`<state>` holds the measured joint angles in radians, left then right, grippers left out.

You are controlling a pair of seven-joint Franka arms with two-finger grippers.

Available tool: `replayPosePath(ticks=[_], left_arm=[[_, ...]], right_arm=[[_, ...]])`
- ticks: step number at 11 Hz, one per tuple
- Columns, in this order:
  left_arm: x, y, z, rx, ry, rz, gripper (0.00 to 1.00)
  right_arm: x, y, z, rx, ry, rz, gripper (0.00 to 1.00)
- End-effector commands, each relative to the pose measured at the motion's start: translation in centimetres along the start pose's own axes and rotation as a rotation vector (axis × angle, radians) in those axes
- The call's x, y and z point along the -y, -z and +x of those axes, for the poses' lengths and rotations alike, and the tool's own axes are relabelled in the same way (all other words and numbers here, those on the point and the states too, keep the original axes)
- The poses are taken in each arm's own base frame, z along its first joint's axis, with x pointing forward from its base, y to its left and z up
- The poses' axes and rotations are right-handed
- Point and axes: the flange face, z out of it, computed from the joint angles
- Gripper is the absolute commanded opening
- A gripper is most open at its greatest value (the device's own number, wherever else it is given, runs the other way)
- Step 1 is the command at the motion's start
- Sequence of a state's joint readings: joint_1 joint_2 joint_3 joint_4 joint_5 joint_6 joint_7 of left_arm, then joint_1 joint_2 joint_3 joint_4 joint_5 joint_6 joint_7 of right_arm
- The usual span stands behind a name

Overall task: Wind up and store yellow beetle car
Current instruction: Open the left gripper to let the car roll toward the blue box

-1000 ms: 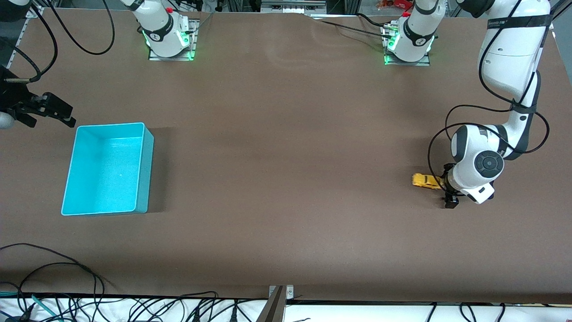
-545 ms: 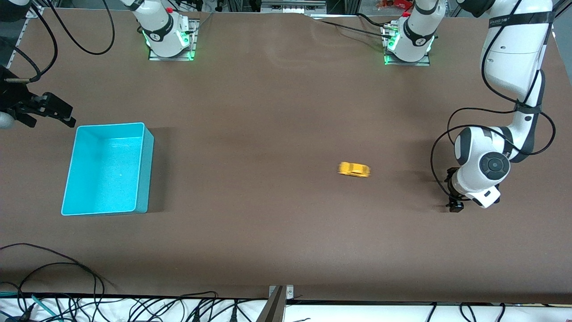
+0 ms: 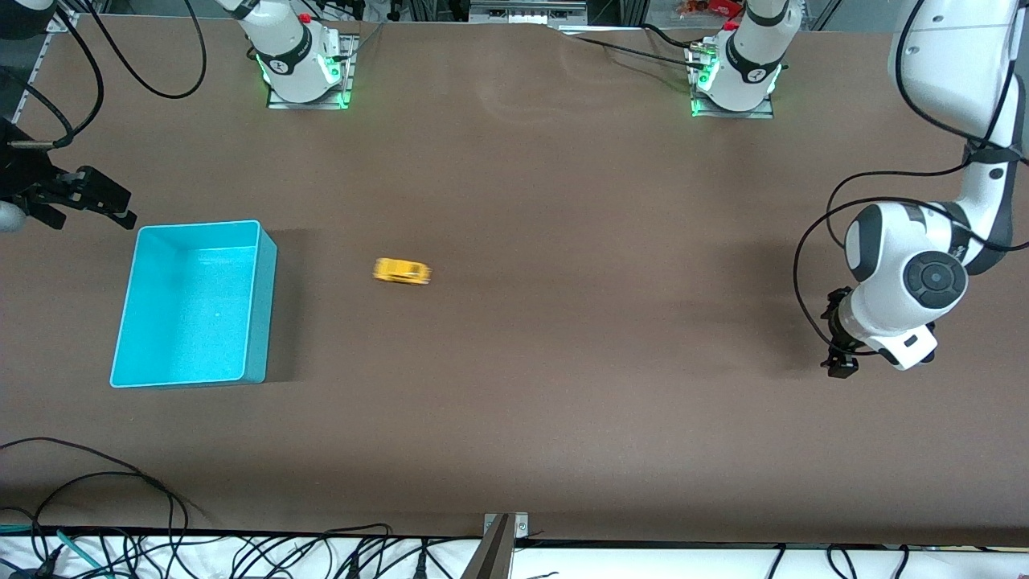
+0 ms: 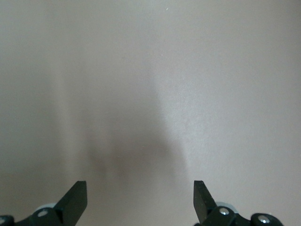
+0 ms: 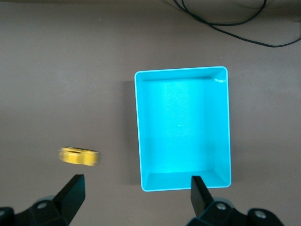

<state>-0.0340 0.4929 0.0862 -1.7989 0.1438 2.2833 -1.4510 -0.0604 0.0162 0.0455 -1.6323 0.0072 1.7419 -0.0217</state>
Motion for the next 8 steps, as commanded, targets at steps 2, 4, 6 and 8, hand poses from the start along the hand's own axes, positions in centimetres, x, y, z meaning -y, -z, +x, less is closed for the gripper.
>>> replayPosePath(ticks=[2,4,6,8], left_arm=[[1.7,5.8,0.0,0.06,-0.286,0.063,1.0],[1.6,7.9,-0.3,0.077,-0.402,0.088,1.0],[1.4,10.4,-0.2,0.105,-0.517,0.11,1.0],[1.5,13.7,0.1,0.155,-0.65,0.104,1.0]], right_arm=[[-0.1,0.5,0.2,-0.005,0.002,0.014,1.0],[-0.1,0.5,0.2,-0.005,0.002,0.014,1.0],[-0.1,0.5,0.2,-0.005,0.002,0.014,1.0],[-0.1,0.5,0.2,-0.005,0.002,0.014,1.0]])
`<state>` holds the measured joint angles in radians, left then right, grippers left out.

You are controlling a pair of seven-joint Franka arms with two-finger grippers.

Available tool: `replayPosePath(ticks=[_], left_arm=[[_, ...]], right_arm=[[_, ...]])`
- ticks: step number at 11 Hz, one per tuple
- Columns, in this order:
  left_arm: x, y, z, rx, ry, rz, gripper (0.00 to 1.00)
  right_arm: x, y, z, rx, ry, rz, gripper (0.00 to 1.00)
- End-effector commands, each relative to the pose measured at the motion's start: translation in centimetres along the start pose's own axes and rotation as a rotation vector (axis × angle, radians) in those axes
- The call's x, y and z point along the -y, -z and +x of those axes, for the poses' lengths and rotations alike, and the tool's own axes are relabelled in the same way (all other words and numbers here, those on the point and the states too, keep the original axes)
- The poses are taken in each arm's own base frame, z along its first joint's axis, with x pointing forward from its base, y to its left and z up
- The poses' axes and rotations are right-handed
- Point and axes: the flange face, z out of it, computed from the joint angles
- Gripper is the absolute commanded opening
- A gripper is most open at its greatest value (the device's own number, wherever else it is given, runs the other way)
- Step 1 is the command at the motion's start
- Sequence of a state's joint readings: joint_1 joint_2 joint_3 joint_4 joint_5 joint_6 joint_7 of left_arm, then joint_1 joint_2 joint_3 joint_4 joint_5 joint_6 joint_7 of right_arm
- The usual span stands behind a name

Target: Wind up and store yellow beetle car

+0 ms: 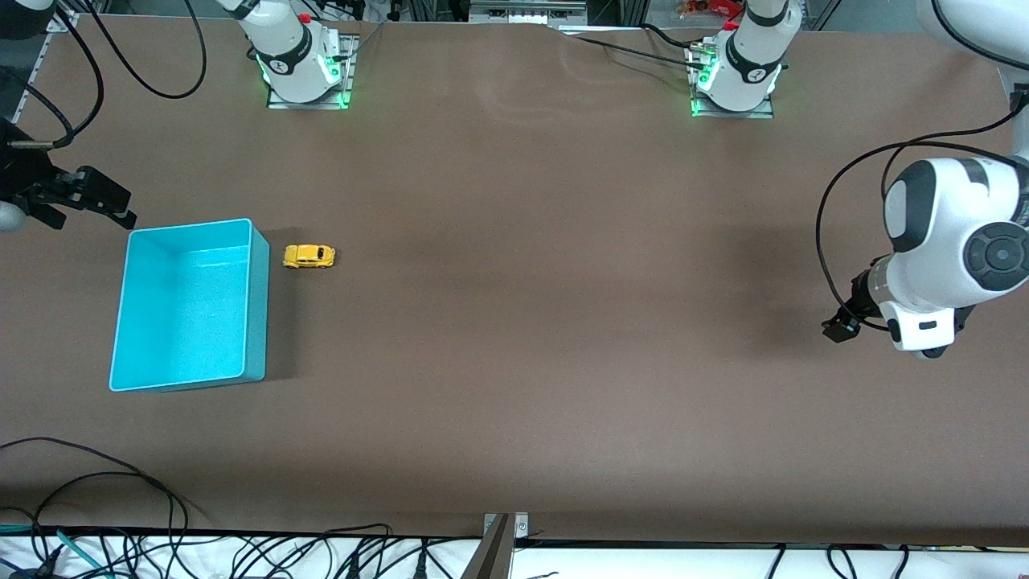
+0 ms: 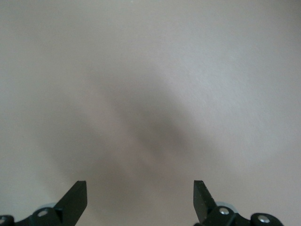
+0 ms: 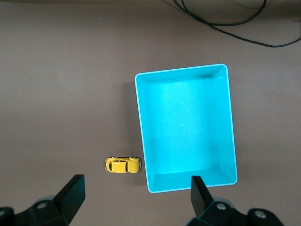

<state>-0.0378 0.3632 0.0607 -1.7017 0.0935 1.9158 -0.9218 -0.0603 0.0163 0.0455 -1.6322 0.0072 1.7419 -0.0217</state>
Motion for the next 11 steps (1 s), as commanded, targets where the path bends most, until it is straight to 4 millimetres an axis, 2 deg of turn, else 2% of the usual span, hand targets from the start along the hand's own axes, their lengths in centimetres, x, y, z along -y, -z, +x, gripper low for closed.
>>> replayPosePath(ticks=[1,3,5,8,11], left_arm=[[1.2,5.5,-0.3,0.054,-0.225,-0.016,1.0],[2.7,8.4,-1.0,0.049,-0.384,-0.028,1.0],[3.6,10.3,-1.8,0.053,-0.486,-0.029,1.0],[5.1,15.5,-2.4,0.091,-0.657,-0.111,1.0],[5.7,17.5,-2.8,0.073,-0.805,-0.15,1.0]], right_arm=[[-0.1,0.5,0.2,-0.005,0.002,0.014,1.0],[-0.1,0.5,0.2,-0.005,0.002,0.014,1.0],[-0.1,0.5,0.2,-0.005,0.002,0.014,1.0],[-0.4,0.5,0.3,-0.004,-0.003,0.014,1.0],[-0.3,0.0,0.4,0.007,0.0,0.014,1.0]])
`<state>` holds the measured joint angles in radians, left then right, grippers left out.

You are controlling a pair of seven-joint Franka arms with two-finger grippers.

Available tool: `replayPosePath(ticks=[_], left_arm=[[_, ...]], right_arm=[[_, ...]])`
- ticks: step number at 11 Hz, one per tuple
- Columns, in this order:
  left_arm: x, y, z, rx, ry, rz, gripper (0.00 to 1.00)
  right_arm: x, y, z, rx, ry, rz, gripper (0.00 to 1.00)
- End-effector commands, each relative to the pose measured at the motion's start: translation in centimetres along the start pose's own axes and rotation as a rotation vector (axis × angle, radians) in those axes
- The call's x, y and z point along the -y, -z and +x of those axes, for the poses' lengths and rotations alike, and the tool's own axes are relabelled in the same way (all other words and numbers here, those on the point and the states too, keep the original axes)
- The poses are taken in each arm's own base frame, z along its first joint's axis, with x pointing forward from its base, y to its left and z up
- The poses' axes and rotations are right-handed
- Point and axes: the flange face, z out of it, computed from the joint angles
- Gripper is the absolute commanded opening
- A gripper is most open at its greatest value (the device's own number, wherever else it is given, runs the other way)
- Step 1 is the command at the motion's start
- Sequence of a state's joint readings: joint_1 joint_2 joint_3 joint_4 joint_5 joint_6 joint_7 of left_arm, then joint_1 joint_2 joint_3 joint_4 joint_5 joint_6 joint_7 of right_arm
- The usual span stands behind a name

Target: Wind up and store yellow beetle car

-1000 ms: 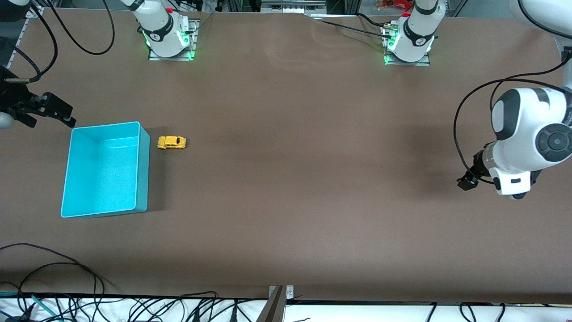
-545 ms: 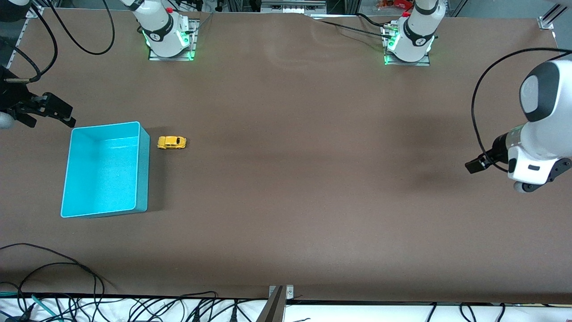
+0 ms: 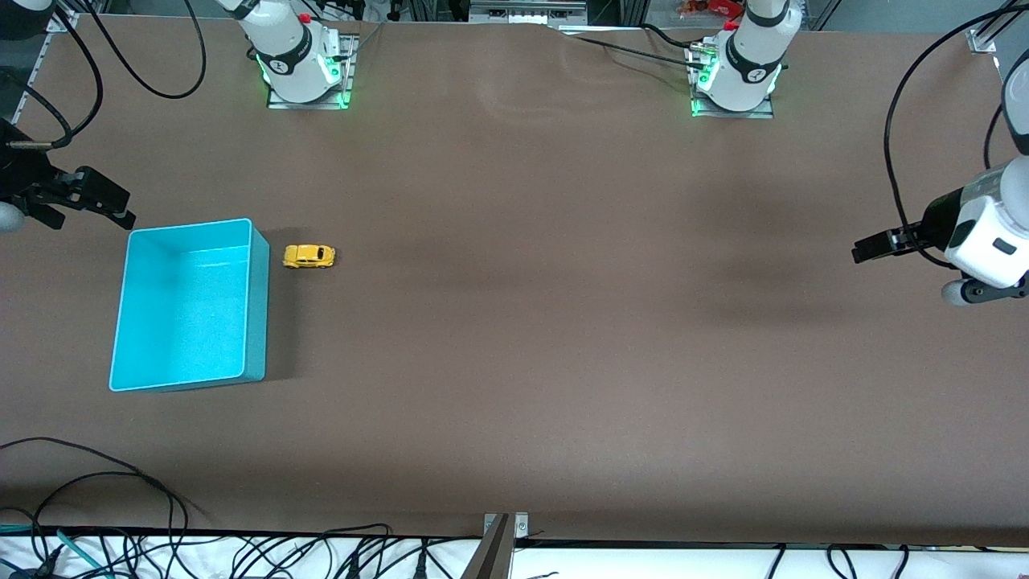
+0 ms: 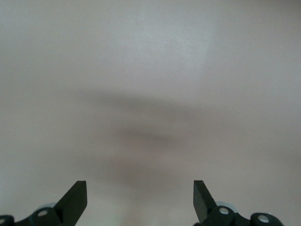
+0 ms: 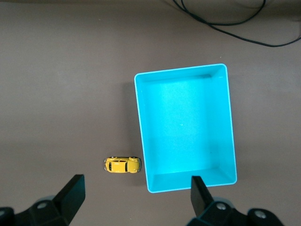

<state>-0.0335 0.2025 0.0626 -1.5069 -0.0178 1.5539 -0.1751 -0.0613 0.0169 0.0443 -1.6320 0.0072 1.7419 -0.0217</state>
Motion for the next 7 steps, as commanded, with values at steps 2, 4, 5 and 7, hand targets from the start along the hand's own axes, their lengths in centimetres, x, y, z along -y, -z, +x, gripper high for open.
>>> replayPosePath(ticks=[2,4,5,7], left_arm=[[0.3,1.8,-1.0,-0.011,-0.145,-0.09,0.95],[0.2,0.6,-0.9,-0.005,-0.17,-0.09,0.96],[0.2,0.1,-0.9,-0.012,-0.17,-0.092,0.97],[-0.6,-1.1,-1.3,-0.062,-0.18,-0.098,1.0]], right_arm=[[-0.3,-1.3,0.7,0.037,0.009,0.009,1.0],[0.0,-2.1,0.9,0.048,0.011,0.005,1.0],[0.3,-2.8,1.2,0.057,0.015,0.008,1.0],[1.5,-6.5,2.6,0.093,0.032,0.018,1.0]])
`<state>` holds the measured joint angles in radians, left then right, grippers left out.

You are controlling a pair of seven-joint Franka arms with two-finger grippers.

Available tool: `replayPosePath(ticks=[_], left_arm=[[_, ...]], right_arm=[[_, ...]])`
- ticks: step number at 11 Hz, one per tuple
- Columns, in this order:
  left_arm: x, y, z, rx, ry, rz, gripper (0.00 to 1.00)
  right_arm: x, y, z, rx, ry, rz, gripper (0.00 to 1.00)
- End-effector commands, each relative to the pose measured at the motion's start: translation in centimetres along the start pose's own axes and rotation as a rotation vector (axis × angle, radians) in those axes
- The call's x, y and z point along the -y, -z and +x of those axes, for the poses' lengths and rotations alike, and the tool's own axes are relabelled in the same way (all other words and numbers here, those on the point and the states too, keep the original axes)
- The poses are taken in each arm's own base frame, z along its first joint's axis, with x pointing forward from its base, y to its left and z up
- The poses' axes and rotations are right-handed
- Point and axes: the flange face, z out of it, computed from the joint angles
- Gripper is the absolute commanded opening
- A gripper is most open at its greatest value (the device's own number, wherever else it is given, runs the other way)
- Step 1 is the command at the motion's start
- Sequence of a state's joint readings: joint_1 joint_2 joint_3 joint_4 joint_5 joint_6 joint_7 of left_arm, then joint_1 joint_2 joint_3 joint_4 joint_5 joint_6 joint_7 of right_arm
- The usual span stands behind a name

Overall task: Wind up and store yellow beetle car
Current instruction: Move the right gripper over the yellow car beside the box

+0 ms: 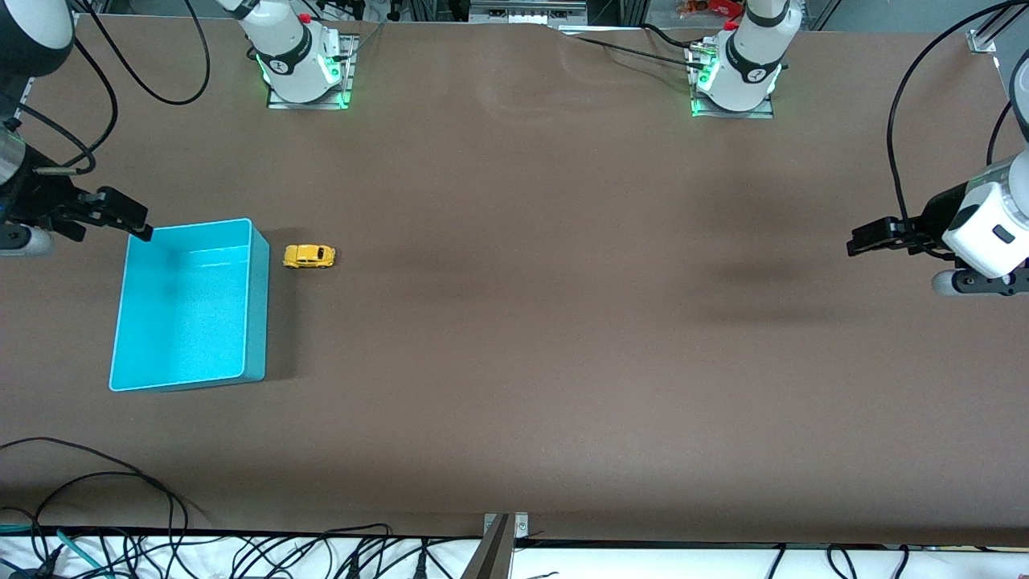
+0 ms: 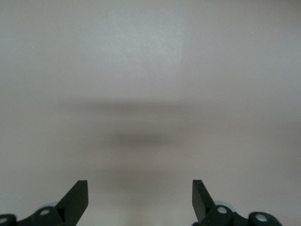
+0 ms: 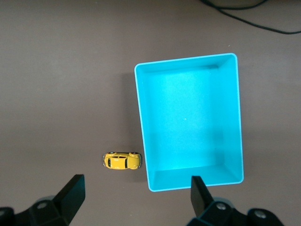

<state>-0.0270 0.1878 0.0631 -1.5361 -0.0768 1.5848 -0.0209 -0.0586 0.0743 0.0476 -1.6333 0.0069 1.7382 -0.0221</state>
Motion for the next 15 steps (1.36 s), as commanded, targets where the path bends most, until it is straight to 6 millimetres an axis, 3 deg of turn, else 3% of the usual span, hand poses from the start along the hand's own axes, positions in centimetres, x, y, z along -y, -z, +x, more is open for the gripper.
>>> replayPosePath(ticks=[1,3,4,7,9,11,15], left_arm=[[-0.7,-0.4,-0.9,-0.067,-0.039,-0.031,1.0],[-0.8,-0.3,-0.8,-0.071,-0.075,-0.017,1.0],[-0.7,0.0,-0.7,-0.077,-0.091,-0.024,1.0],[-0.5,0.0,-0.5,-0.079,-0.08,-0.011,1.0],[0.4,0.1,-0.6,-0.075,-0.079,-0.012,1.0],[0.0,-0.1,-0.6,-0.072,-0.091,-0.015,1.0],[-0.7,-0.6,-0.7,-0.061,-0.108,0.005,1.0]], right_arm=[[2.4,-4.1,2.4,0.029,0.042,0.011,1.0],[4.2,-6.7,3.5,0.034,0.08,0.012,1.0],[7.1,-8.2,3.5,0.056,0.114,0.007,1.0],[9.4,-11.4,3.5,0.116,0.16,0.0,1.0],[12.4,-11.8,3.4,0.117,0.203,-0.004,1.0],[14.1,-12.2,3.3,0.118,0.235,-0.004,1.0],[15.8,-14.6,4.2,0.128,0.375,-0.005,1.0]])
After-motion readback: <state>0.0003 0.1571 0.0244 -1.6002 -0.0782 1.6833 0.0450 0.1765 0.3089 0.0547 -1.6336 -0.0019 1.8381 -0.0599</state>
